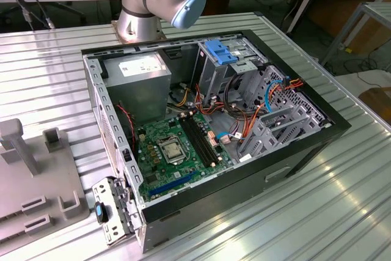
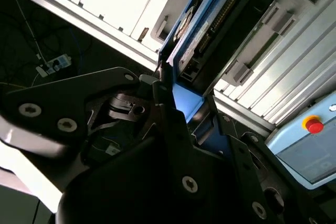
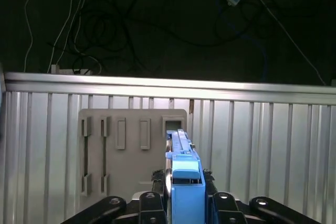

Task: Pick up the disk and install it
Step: 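Pick up the disk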

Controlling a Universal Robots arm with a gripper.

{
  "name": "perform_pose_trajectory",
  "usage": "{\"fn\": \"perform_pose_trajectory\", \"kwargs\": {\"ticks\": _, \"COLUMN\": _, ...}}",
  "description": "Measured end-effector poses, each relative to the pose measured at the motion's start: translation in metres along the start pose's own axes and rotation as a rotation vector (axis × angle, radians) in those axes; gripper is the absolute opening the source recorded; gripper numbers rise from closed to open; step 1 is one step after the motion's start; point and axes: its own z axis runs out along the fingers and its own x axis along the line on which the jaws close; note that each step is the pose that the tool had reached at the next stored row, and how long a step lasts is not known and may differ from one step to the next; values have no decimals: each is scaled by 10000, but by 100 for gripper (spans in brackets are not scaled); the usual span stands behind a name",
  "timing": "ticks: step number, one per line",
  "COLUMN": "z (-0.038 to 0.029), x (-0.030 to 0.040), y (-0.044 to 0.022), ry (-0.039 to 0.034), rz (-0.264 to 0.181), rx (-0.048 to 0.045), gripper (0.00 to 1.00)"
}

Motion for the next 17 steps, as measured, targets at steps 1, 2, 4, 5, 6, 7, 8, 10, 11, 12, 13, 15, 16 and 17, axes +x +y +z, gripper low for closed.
{"fn": "perform_pose_trajectory", "kwargs": {"ticks": 1, "z": -32, "x": 0, "y": 0, "ry": -1, "rz": 0, "rx": 2, "gripper": 37}}
{"fn": "perform_pose_trajectory", "kwargs": {"ticks": 2, "z": -67, "x": -1, "y": 0, "ry": -1, "rz": 0, "rx": 1, "gripper": 37}}
{"fn": "perform_pose_trajectory", "kwargs": {"ticks": 4, "z": -148, "x": -2, "y": 0, "ry": -4, "rz": 0, "rx": 1, "gripper": 37}}
{"fn": "perform_pose_trajectory", "kwargs": {"ticks": 5, "z": -176, "x": -2, "y": -1, "ry": -5, "rz": 0, "rx": 1, "gripper": 37}}
{"fn": "perform_pose_trajectory", "kwargs": {"ticks": 6, "z": -198, "x": -3, "y": -1, "ry": -5, "rz": 0, "rx": 1, "gripper": 37}}
{"fn": "perform_pose_trajectory", "kwargs": {"ticks": 7, "z": -240, "x": -3, "y": 0, "ry": -7, "rz": 0, "rx": 2, "gripper": 37}}
{"fn": "perform_pose_trajectory", "kwargs": {"ticks": 8, "z": -285, "x": -4, "y": -1, "ry": -9, "rz": 0, "rx": 1, "gripper": 37}}
{"fn": "perform_pose_trajectory", "kwargs": {"ticks": 10, "z": -370, "x": -5, "y": -1, "ry": -13, "rz": 0, "rx": 2, "gripper": 37}}
{"fn": "perform_pose_trajectory", "kwargs": {"ticks": 11, "z": -407, "x": -6, "y": -1, "ry": -14, "rz": 0, "rx": 2, "gripper": 37}}
{"fn": "perform_pose_trajectory", "kwargs": {"ticks": 12, "z": -442, "x": -6, "y": -1, "ry": -17, "rz": 1, "rx": 2, "gripper": 37}}
{"fn": "perform_pose_trajectory", "kwargs": {"ticks": 13, "z": -460, "x": -7, "y": -1, "ry": -19, "rz": 0, "rx": 2, "gripper": 37}}
{"fn": "perform_pose_trajectory", "kwargs": {"ticks": 15, "z": -501, "x": -7, "y": -2, "ry": -21, "rz": 0, "rx": 0, "gripper": 37}}
{"fn": "perform_pose_trajectory", "kwargs": {"ticks": 16, "z": -524, "x": -7, "y": -2, "ry": -24, "rz": 0, "rx": 0, "gripper": 37}}
{"fn": "perform_pose_trajectory", "kwargs": {"ticks": 17, "z": -541, "x": -8, "y": -2, "ry": -28, "rz": 0, "rx": 1, "gripper": 37}}
